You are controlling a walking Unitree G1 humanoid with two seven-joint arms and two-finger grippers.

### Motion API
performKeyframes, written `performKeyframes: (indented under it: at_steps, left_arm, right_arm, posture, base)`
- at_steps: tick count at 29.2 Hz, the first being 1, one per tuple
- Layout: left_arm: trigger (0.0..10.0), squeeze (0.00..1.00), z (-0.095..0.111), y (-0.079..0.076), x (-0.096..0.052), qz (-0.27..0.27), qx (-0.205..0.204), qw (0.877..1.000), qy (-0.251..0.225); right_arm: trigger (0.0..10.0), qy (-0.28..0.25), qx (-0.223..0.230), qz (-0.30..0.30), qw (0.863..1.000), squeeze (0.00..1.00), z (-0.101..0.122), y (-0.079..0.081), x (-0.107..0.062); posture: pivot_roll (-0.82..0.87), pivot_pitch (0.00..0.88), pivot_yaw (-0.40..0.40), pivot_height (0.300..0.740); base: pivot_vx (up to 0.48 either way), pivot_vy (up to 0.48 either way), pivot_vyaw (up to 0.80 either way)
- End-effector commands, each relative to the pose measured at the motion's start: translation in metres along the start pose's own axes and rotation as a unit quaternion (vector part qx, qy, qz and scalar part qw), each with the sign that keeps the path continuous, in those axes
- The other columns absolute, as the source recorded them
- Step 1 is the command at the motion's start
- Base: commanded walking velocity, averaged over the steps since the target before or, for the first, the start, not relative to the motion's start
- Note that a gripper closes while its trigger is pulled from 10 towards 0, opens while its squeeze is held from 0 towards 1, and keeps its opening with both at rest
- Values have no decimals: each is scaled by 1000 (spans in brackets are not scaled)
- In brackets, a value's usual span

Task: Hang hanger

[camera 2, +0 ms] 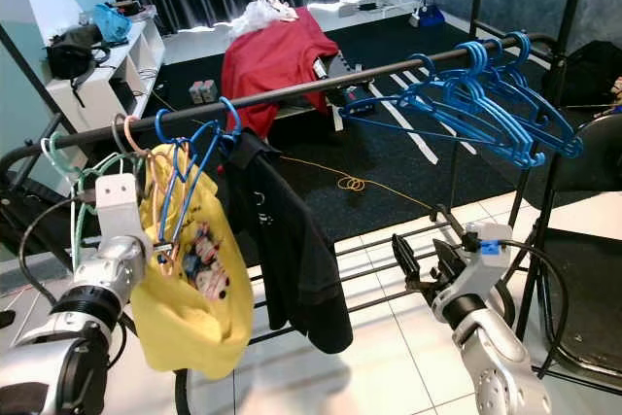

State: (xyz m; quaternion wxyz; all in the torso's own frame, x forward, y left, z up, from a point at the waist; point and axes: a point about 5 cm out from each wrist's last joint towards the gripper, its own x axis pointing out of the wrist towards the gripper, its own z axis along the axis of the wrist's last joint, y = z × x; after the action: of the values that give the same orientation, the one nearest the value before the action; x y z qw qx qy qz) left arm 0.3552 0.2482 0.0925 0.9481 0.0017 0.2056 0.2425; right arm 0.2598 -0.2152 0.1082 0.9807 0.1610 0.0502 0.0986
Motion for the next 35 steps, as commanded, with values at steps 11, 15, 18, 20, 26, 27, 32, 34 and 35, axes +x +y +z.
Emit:
performKeyframes:
  at_steps: [11, 15, 18, 20, 26, 27, 32, 34, 35]
  left_arm:
    - [10000, 1000, -2, 31, 4, 50, -16, 998, -18]
    - [10000, 1000, -6, 38, 4, 57, -19, 998, -23]
    - [10000, 1000, -9, 42, 0, 61, -12, 997, -40]
    - [10000, 1000, -12, 45, -2, 63, -11, 997, -47]
    - [10000, 1000, -21, 55, -20, 70, -7, 994, -78]
    - [10000, 1000, -24, 57, -27, 71, -7, 994, -89]
    - [10000, 1000, -18, 66, -57, 55, -6, 985, -164]
    - [10000, 1000, -17, 66, -65, 40, -10, 982, -184]
    - [10000, 1000, -15, 61, -75, 9, -13, 979, -204]
  right_arm:
    - [10000, 4, -1, 5, 1000, 0, 0, 4, 5]
    - [10000, 5, 0, 6, 1000, 0, 0, 3, 6]
    - [10000, 6, 0, 7, 1000, 0, -1, 3, 6]
    - [10000, 7, 0, 7, 1000, 0, -1, 3, 6]
    - [10000, 9, 1, 8, 1000, 0, 0, 1, 5]
    - [10000, 9, 1, 9, 1000, 0, 0, 1, 5]
    - [10000, 12, 2, 10, 1000, 0, 0, -1, 4]
    - [10000, 12, 3, 10, 1000, 0, 0, -1, 4]
    - [10000, 13, 4, 11, 1000, 0, 0, -1, 4]
  posture:
    - [-218, 0, 135, 740]
    - [-205, 0, 131, 740]
    - [-203, 0, 129, 740]
    - [-203, 0, 129, 740]
    - [-188, 0, 122, 740]
    - [-187, 0, 121, 740]
    - [-176, 0, 122, 740]
    - [-173, 0, 122, 740]
    - [-164, 0, 118, 740]
  base:
    - [0, 0, 0]
    - [0, 0, 0]
    - [0, 0, 0]
    - [0, 0, 0]
    - [0, 0, 0]
    - [0, 0, 0]
    - [0, 0, 0]
    - [0, 0, 0]
    - [0, 0, 0]
